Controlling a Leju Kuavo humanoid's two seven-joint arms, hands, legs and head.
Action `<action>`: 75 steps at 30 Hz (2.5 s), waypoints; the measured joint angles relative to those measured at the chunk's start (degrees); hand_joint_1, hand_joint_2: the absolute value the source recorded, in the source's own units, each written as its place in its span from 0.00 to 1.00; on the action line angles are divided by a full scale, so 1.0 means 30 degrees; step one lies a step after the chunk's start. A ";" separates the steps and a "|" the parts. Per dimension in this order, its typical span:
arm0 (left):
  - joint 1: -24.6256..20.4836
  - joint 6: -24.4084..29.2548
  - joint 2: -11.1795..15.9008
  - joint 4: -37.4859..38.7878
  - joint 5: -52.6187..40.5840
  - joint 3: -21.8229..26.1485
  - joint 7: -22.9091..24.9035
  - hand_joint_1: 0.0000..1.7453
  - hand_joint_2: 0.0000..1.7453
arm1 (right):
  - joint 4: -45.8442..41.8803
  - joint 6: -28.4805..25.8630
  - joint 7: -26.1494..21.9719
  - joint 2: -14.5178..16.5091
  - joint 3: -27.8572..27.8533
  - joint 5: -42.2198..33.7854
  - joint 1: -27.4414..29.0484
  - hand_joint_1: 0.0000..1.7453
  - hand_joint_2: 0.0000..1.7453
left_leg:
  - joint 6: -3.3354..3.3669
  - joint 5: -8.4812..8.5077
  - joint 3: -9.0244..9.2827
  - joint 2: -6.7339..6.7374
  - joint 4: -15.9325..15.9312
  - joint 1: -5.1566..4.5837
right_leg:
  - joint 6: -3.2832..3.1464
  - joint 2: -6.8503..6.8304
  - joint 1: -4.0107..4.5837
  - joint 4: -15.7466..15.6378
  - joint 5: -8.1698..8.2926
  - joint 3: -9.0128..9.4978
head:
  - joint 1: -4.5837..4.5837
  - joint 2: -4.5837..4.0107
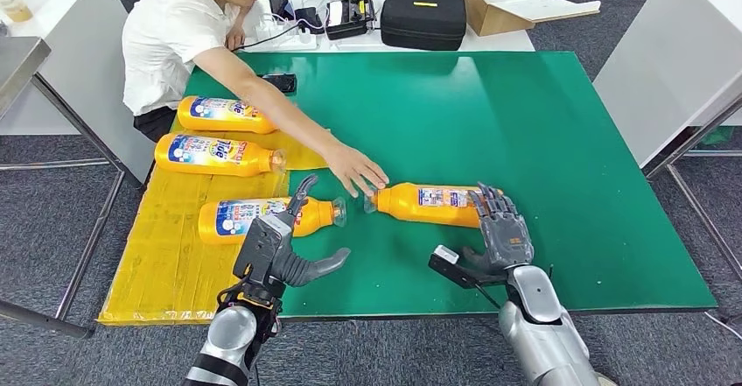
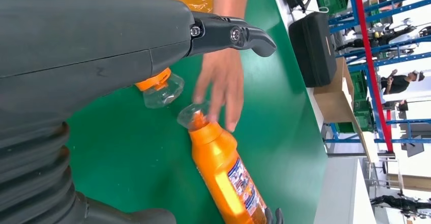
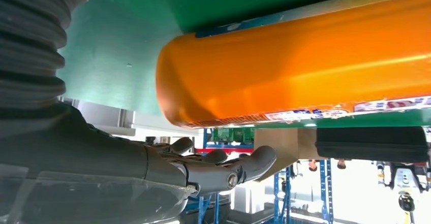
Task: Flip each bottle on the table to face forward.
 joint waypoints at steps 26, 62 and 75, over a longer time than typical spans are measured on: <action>-0.0095 -0.0042 0.0011 0.0022 -0.0164 -0.0391 -0.0306 0.00 1.00 | 0.5366 -0.0319 0.0284 -0.0860 0.0321 0.0197 -0.4131 0.00 1.00 | 0.0003 0.0005 0.0005 0.0002 0.0005 0.0000 | 0.0003 0.0001 0.0000 0.0001 0.0005 0.0000 | -0.0004 0.0000; -0.0268 0.0311 0.0022 0.0423 0.0206 -0.0563 -0.0474 0.00 1.00 | 0.8380 0.0731 -0.0805 -0.0159 0.0279 -0.0672 -0.5315 1.00 1.00 | 0.0000 -0.0003 0.0203 0.0092 0.0002 0.0004 | 0.0000 0.0063 0.0008 -0.0006 0.0011 0.0142 | 0.0000 0.0000; -0.0351 0.0195 0.0022 0.0689 0.0638 -0.0668 -0.0565 0.00 1.00 | 0.8794 0.1359 -0.2899 -0.0158 -0.0679 -0.3257 -0.5068 1.00 1.00 | 0.0003 -0.0009 0.0224 0.0098 0.0002 0.0006 | 0.0000 0.0064 0.0009 -0.0012 0.0010 0.0155 | 0.0002 0.0000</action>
